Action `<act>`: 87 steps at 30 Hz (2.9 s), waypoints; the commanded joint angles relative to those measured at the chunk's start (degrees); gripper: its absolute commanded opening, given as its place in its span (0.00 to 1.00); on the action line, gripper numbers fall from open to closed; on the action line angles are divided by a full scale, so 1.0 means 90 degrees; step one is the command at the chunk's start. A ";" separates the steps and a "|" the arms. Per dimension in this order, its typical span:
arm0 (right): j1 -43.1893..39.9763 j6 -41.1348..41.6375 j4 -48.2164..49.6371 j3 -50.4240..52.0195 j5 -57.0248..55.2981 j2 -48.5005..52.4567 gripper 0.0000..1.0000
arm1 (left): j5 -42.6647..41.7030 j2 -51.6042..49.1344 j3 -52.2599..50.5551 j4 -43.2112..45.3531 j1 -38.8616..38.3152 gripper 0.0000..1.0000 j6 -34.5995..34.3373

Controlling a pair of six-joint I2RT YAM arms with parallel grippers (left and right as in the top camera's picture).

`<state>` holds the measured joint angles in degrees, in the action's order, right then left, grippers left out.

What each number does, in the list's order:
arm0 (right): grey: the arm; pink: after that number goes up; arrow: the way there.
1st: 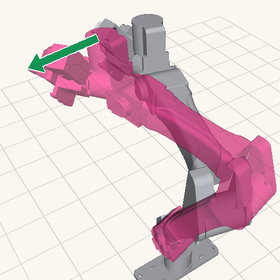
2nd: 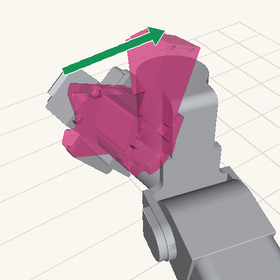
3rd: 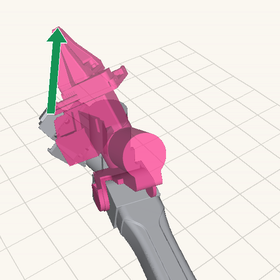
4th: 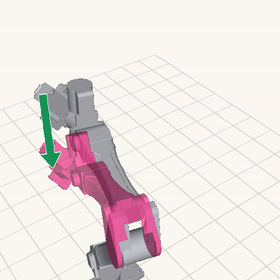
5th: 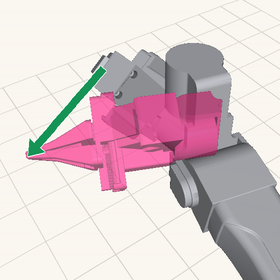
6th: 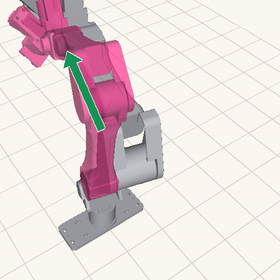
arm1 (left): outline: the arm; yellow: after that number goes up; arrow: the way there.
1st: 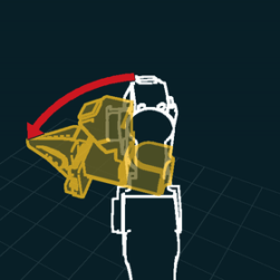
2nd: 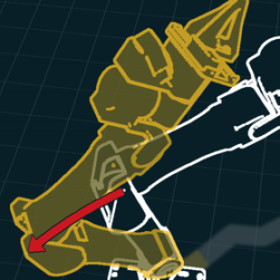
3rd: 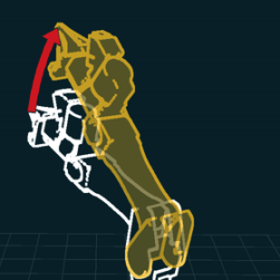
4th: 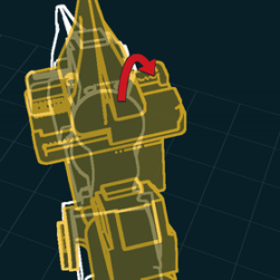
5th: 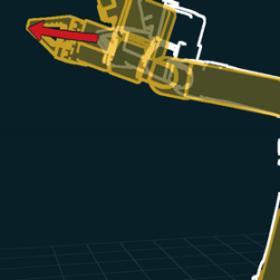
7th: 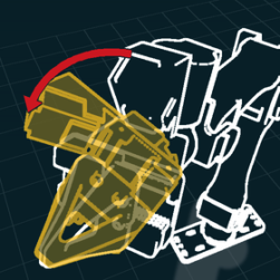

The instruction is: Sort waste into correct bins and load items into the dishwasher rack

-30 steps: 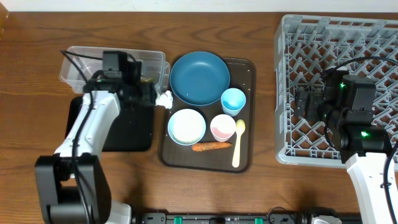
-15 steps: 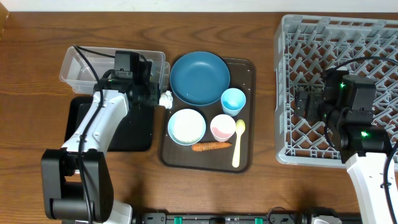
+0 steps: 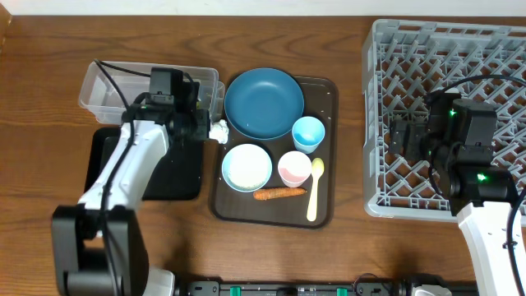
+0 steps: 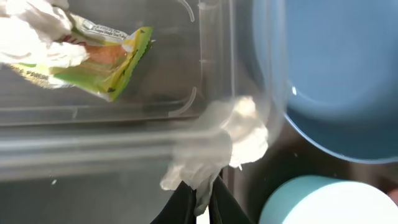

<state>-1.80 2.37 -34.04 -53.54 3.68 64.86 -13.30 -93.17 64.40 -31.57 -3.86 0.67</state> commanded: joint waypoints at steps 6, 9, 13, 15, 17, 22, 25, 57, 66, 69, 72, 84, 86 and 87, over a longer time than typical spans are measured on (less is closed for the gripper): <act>0.0097 0.0066 0.0141 -0.0124 0.0046 0.0022 0.99 | 0.0080 0.1401 0.0002 0.0255 0.0034 0.10 0.0044; 0.0097 0.0066 0.0160 -0.0124 0.0049 0.0022 0.99 | 0.0432 0.1603 0.0002 0.0680 0.0034 0.11 0.0041; 0.0097 0.0066 0.0160 -0.0124 0.0049 0.0022 0.99 | 0.0879 0.1581 0.0000 0.1207 0.0034 0.11 0.0039; 0.0097 0.0066 0.0160 -0.0124 0.0046 0.0022 0.99 | 0.0886 0.1532 0.0000 0.1333 0.0034 0.12 0.0029; 0.0097 0.0066 0.0155 -0.0124 0.0049 0.0022 0.99 | 0.0882 0.1515 0.0000 0.1277 0.0032 0.13 -0.0165; 0.0097 0.0066 0.0165 -0.0124 0.0046 0.0022 0.99 | -0.0005 0.1438 -0.0002 0.0636 0.0029 0.40 -0.0347; 0.0097 0.0066 0.0165 -0.0124 0.0046 0.0022 0.99 | -0.0515 0.1270 -0.0007 0.0100 0.0024 0.44 -0.0345; 0.0097 0.0068 0.0160 -0.0124 0.0049 0.0022 0.99 | 0.0270 -0.0760 -0.0007 -0.0483 -0.0857 0.62 -0.0032; 0.0097 0.0068 0.0155 -0.0121 0.0049 0.0022 0.99 | 0.0272 -0.0758 -0.0007 -0.0335 -0.0855 0.14 -0.0029; 0.0097 0.0066 0.0155 -0.0124 0.0049 0.0022 0.99 | 0.0272 -0.0712 0.0010 -0.0299 -0.0855 0.06 -0.0032; 0.0097 0.0066 0.0151 -0.0121 0.0046 0.0022 0.99 | 0.0272 -0.0544 0.0070 -0.0304 -0.0855 0.06 -0.0036; 0.0097 0.0066 0.0138 -0.0124 0.0049 0.0022 0.99 | 0.0384 0.1132 0.0136 -0.0165 -0.0787 0.06 -0.0056; 0.0097 0.0066 0.0138 -0.0124 0.0049 0.0022 0.99 | 0.0729 0.1375 0.0136 0.0041 -0.0704 0.06 -0.0058; 0.0097 0.0066 0.0138 -0.0124 0.0049 0.0022 0.99 | 0.0891 0.1462 0.0136 0.0163 -0.0653 0.07 -0.0058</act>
<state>-1.80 2.39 -32.73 -53.58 3.66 64.88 -10.15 -82.65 64.42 -31.75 -11.09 0.03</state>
